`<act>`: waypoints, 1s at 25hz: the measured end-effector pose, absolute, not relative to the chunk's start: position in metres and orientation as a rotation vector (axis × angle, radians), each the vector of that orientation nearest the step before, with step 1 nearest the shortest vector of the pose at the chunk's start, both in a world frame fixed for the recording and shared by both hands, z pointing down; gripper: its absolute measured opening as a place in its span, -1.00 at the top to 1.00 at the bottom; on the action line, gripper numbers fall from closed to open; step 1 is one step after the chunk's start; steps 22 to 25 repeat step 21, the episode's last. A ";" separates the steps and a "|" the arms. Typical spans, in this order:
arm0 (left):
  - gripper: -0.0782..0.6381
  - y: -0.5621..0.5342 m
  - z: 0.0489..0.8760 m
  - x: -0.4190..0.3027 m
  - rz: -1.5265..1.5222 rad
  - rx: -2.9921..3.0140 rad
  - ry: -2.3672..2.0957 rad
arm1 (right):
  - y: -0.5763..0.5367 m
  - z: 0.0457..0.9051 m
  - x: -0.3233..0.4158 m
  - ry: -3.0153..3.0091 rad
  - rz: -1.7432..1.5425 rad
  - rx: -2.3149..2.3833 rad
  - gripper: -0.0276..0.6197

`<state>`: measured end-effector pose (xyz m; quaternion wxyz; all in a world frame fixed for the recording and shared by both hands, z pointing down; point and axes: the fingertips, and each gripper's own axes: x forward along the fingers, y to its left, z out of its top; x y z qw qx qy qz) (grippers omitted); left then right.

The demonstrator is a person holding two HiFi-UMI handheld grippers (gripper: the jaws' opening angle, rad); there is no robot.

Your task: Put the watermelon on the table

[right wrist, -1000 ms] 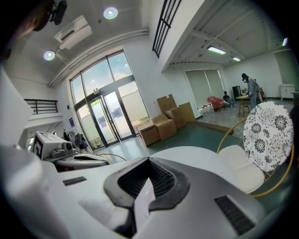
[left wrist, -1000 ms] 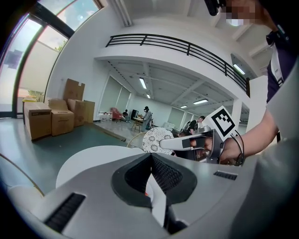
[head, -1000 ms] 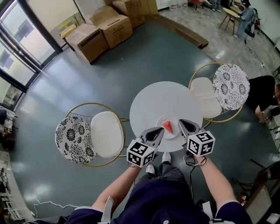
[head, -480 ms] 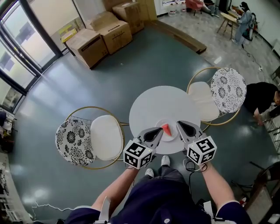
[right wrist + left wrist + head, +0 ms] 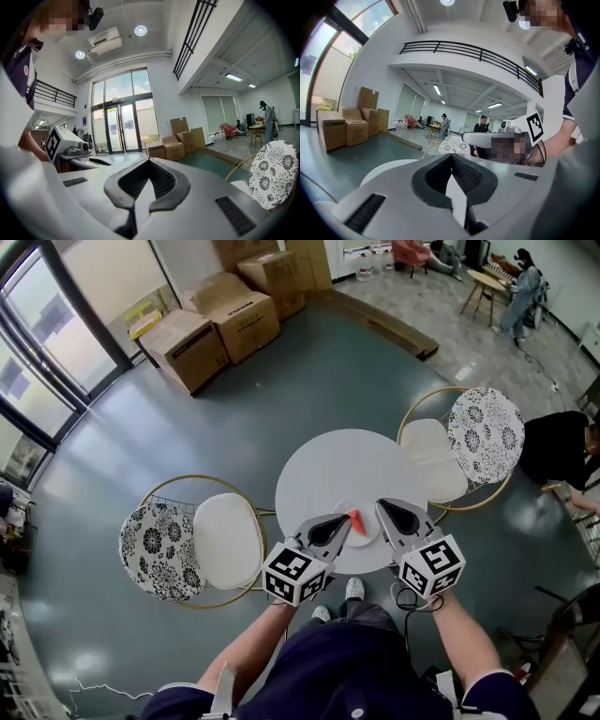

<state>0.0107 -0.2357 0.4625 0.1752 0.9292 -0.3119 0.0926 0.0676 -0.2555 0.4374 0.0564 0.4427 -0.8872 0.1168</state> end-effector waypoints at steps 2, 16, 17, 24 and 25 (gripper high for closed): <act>0.77 -0.235 0.461 0.012 0.257 2.636 -0.881 | -0.255 0.435 0.069 -2.697 0.348 1.345 0.90; 0.77 -0.234 0.450 0.019 0.238 2.651 -0.868 | -0.254 0.427 0.071 -2.718 0.336 1.350 0.90; 0.77 -0.234 0.450 0.019 0.237 2.651 -0.867 | -0.254 0.426 0.071 -2.719 0.336 1.349 0.90; 0.77 -0.234 0.450 0.018 0.232 2.653 -0.867 | -0.254 0.426 0.070 -2.725 0.339 1.349 0.90; 0.77 -0.234 0.450 0.018 0.232 2.653 -0.867 | -0.254 0.426 0.070 -2.725 0.339 1.349 0.90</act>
